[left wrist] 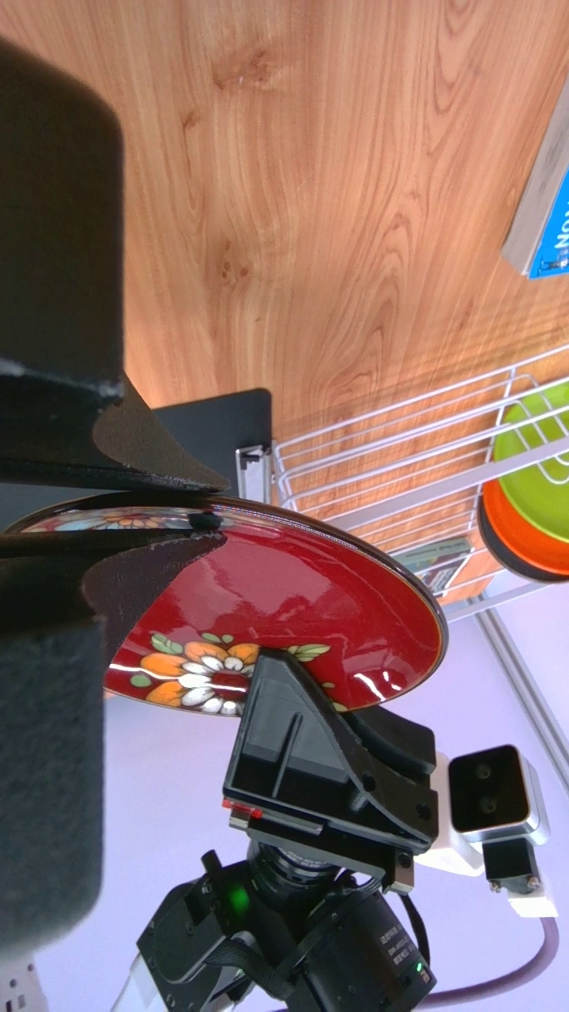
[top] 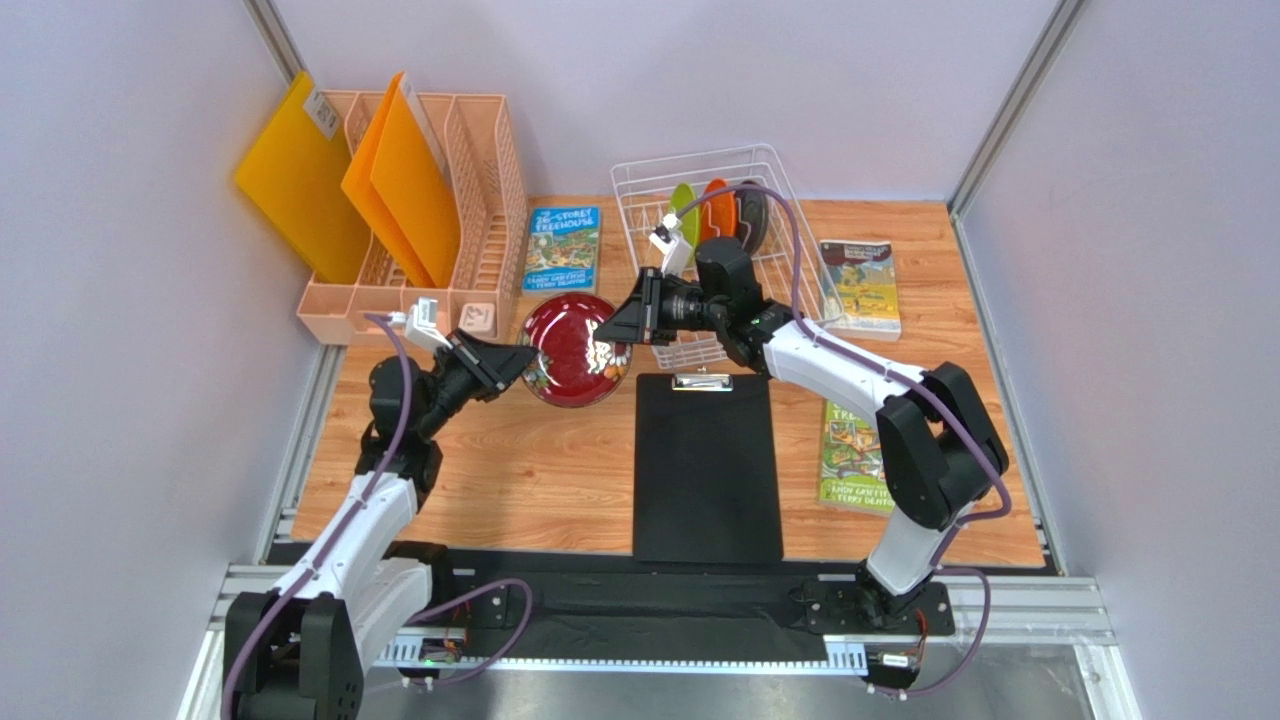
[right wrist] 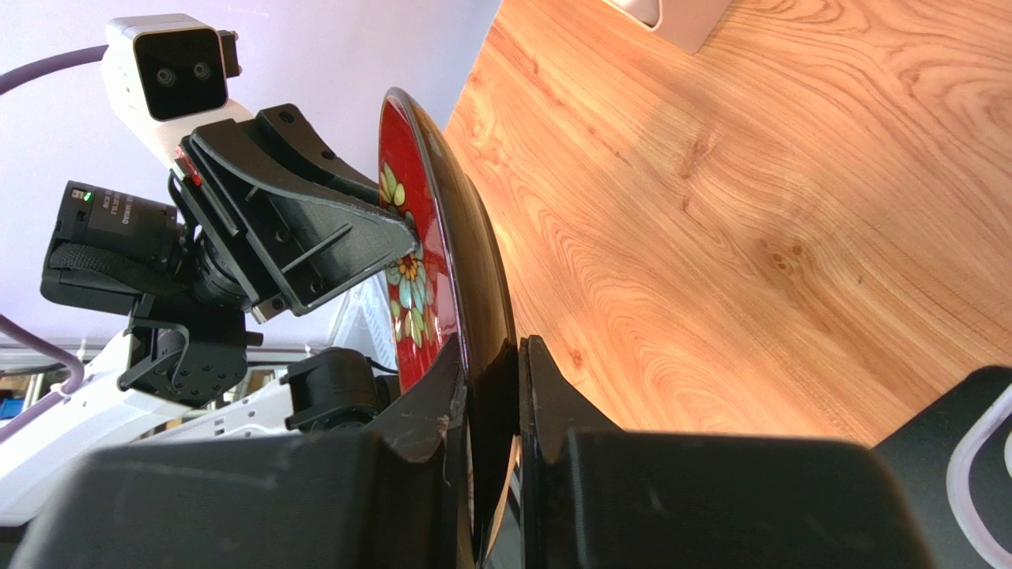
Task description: Unload the plates from the dish rack
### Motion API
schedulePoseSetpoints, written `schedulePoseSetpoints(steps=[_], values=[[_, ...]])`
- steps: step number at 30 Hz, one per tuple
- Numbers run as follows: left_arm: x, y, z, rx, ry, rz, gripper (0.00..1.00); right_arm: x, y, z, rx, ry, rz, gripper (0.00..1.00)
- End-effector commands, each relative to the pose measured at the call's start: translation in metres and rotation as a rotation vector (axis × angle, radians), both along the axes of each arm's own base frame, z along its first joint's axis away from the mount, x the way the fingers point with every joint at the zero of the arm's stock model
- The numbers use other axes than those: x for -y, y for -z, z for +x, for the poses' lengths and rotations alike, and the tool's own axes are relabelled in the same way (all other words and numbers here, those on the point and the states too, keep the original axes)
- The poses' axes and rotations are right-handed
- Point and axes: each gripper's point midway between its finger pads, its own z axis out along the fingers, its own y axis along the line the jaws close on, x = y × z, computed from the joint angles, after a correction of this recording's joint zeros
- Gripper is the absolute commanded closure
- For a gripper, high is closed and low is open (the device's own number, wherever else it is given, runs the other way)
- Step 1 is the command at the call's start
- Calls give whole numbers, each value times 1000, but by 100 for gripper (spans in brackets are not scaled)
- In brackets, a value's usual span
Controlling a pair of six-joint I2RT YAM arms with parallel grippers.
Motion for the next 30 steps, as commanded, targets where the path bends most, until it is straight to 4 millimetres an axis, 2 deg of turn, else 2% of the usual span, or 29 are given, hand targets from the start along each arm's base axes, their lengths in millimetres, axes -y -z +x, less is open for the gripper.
schedulePoseSetpoints(steps=[1, 4, 6, 7, 11, 14, 17, 22, 26, 30], values=[[20, -5, -10, 58, 114, 35, 100, -29, -75, -31, 113, -180, 194, 100], [14, 1, -10, 33, 76, 93, 100, -28, -73, -32, 117, -185, 184, 100], [8, 0, -9, 47, 46, 144, 100, -28, -71, -28, 124, -168, 159, 94], [-1, 6, -10, 29, 4, 192, 100, -27, -64, -27, 107, -161, 134, 93], [-22, 0, -12, 39, -99, 289, 100, -24, -56, -21, 116, -130, 89, 62], [-32, -7, -15, 55, -149, 315, 100, -22, -48, -14, 107, -98, 57, 44], [-35, -14, -16, 73, -162, 331, 100, -19, -43, -9, 98, -85, 42, 41], [-54, -5, -19, 16, -251, 379, 100, -6, -33, 5, 84, -16, -6, 33], [-62, -2, -20, -2, -292, 404, 100, 10, -26, 19, 81, 35, -48, 32], [-73, 16, -21, -83, -339, 435, 100, 22, -27, 26, 85, 58, -70, 32]])
